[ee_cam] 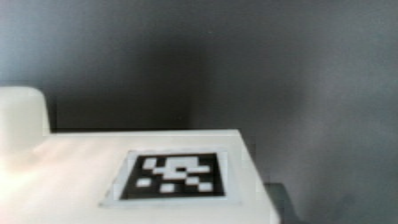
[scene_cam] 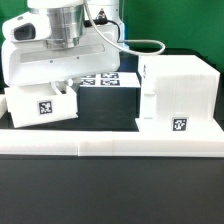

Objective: Assemble drawer

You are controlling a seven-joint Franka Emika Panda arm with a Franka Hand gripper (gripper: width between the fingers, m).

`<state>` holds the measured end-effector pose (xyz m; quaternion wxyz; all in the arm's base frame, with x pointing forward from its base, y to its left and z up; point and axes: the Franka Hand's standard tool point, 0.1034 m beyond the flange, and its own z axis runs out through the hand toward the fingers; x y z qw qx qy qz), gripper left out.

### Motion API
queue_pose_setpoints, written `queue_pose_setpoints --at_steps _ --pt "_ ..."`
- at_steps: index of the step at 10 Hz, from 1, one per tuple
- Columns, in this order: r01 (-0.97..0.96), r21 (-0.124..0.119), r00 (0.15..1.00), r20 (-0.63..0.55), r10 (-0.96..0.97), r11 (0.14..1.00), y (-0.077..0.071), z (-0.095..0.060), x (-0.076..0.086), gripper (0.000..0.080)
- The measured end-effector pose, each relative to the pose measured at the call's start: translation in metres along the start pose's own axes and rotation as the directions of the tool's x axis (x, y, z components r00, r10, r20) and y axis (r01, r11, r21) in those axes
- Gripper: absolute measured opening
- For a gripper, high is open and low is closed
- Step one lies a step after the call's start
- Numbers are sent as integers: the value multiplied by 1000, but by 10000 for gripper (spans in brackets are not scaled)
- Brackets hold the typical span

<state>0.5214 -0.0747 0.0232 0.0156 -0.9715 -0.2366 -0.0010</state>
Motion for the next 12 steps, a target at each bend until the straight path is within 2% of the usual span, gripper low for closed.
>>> queue_pose_setpoints --at_steps 2,3,4,7,11,12 --pt "260 -8 965 17 -260 966 -15 0 6 44" --pt "369 -3 929 33 -369 929 -18 0 7 44" --pt "405 7 913 39 -405 914 -17 1 6 44" --pt "555 13 831 42 -555 832 -15 2 3 44" --pt "819 14 571 74 -817 574 -18 3 8 44" --pt "837 19 543 76 -836 546 -15 3 5 44"
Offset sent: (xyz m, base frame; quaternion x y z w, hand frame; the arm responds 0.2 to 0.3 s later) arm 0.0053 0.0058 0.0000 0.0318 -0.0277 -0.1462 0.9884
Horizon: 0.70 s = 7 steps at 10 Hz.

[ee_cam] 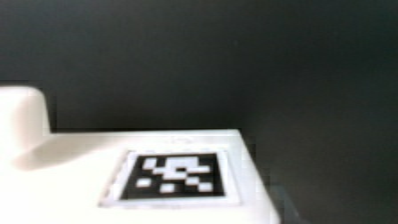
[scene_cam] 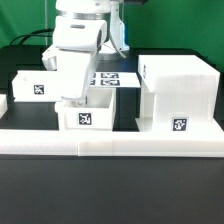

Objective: Assemble drawer

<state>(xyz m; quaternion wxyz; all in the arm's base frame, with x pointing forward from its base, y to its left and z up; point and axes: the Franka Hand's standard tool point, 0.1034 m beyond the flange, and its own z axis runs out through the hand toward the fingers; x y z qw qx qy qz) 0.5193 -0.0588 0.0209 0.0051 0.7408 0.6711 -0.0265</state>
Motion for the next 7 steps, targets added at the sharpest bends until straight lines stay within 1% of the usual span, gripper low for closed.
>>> queue_pose_setpoints --at_steps 1,3,4,5,7 --pt "73 2 997 7 -73 997 -1 1 -2 44" --pt "76 1 997 8 -76 997 -1 2 -1 44" --pt "97 -8 995 9 -97 995 1 5 6 44" --pt "117 -12 993 9 -117 993 2 6 15 44" --pt "78 -17 997 6 -78 997 5 5 21 44"
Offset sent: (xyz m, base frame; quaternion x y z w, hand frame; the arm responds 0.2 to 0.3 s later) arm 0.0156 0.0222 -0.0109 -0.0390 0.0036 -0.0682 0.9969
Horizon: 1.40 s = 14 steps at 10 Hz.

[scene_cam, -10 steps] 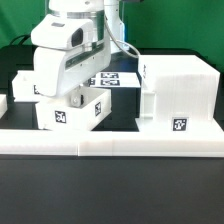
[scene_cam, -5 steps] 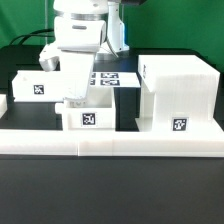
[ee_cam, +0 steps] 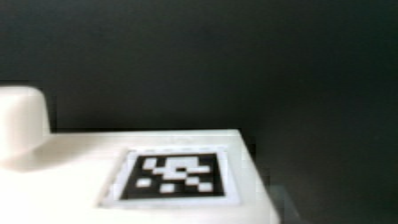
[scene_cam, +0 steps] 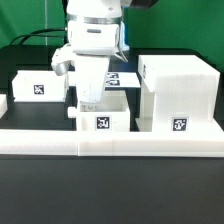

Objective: Assemble drawer

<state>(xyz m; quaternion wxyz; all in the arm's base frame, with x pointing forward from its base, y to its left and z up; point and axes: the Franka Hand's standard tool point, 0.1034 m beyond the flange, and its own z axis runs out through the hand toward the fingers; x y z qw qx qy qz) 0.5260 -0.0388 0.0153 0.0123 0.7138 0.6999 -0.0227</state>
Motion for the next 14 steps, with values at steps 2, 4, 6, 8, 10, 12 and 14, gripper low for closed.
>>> queue_pose_setpoints --at_steps 2,4,6,8,10,12,14 --pt "-1 1 1000 0 1 1000 -1 0 0 44" --pt "4 1 1000 0 -4 1000 -1 1 -1 44" --pt "30 -9 1000 0 -30 1000 1 2 3 44" --pt "23 -15 1000 -6 -23 1000 5 0 12 44" --pt "11 -15 1000 -7 -11 1000 5 1 11 44" --pt "9 -14 1000 -7 -9 1000 4 1 10 44" --pt "4 -17 1000 -8 -4 1000 7 0 15 44"
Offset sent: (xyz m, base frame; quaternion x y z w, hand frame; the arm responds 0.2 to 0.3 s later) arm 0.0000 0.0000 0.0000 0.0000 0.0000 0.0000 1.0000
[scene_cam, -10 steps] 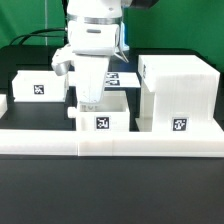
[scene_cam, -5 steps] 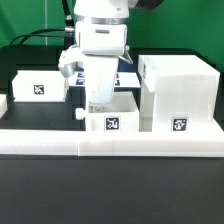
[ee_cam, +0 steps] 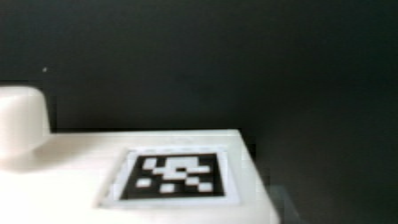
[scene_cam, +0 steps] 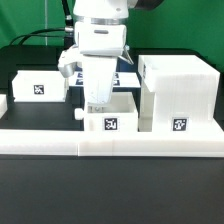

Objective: Assemble drawer

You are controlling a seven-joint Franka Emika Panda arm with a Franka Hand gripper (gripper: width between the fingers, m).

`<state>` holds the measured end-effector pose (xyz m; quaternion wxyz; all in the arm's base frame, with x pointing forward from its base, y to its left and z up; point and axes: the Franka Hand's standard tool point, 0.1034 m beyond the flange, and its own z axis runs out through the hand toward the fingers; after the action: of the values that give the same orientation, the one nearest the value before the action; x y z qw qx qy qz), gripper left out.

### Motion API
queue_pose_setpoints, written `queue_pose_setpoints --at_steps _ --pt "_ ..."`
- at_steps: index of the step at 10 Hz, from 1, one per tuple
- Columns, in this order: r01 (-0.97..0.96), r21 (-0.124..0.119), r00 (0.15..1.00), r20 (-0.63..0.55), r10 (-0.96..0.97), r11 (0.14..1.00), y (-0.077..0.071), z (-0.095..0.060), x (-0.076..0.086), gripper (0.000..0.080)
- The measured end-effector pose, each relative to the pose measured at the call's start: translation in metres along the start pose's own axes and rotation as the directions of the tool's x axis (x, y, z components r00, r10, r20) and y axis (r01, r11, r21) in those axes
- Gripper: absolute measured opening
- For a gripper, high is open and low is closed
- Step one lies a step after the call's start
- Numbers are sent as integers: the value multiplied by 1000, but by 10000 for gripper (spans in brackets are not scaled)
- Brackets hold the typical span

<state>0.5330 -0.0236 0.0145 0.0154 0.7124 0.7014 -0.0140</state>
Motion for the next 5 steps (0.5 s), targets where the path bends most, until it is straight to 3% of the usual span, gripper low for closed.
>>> queue_pose_setpoints --at_steps 5 --pt "-2 5 1000 -7 2 1000 1 6 7 44"
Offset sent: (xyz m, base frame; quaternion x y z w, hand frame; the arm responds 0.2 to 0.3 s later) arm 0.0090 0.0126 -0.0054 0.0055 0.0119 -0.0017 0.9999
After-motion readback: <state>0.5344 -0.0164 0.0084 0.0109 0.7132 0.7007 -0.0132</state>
